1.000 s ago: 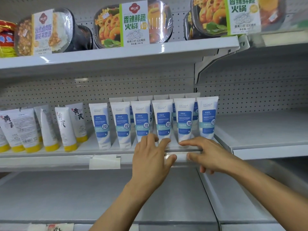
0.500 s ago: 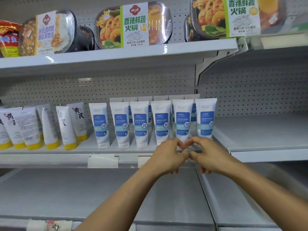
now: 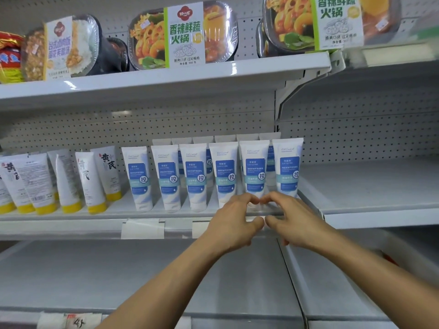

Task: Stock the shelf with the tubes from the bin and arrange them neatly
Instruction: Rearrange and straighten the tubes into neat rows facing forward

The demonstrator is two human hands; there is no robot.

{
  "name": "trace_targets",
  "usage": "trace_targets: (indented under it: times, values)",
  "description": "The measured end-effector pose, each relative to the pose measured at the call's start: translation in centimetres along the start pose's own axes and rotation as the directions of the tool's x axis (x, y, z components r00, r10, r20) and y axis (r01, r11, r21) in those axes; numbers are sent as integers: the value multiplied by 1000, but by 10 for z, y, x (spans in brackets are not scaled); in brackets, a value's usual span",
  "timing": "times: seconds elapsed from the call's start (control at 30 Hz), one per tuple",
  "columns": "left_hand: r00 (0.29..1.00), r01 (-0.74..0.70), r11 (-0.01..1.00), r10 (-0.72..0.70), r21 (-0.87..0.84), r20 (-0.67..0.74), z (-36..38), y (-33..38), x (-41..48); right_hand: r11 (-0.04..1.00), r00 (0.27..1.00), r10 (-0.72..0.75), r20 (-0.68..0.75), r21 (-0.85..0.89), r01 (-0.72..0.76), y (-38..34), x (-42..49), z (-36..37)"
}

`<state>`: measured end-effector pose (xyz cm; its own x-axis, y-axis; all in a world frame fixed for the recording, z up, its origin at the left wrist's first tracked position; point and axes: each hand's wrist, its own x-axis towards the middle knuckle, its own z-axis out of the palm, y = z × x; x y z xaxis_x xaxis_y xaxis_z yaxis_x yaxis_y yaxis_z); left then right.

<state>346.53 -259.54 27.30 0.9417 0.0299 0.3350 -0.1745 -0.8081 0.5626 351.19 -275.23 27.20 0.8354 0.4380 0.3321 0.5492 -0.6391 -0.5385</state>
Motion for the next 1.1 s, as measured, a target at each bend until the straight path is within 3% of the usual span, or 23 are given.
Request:
trace_targets:
  times: [0.17, 0.23, 0.33, 0.4, 0.57, 0.97, 1.1]
  values:
    - [1000, 0, 1000, 0, 11, 18, 3, -6, -2, 993, 947, -95, -306, -96, 68, 6, -7, -6]
    - [1000, 14, 1000, -14, -12, 22, 5, -6, -3, 998, 902, -35, -431, -70, 5, 10, -8, -10]
    - [999, 42, 998, -40, -56, 31, 7, -5, -3, 994, 854, 101, -510, 16, -108, 18, -7, -14]
    - [999, 45, 996, -43, -81, 28, 8, -3, -3, 982, 845, 187, -501, 79, -170, 22, -3, -16]
    - [999, 31, 996, -30, -80, 15, 9, -1, -1, 944, 904, 324, -278, 152, -292, 23, 8, -17]
    - [999, 38, 996, -35, -85, 30, 6, -1, -5, 952, 918, 307, -250, 62, -301, 20, 12, -9]
    - [1000, 8, 1000, -7, 9, -12, 1, -2, -11, 962, 928, 273, -254, 41, -272, 17, -3, -8]
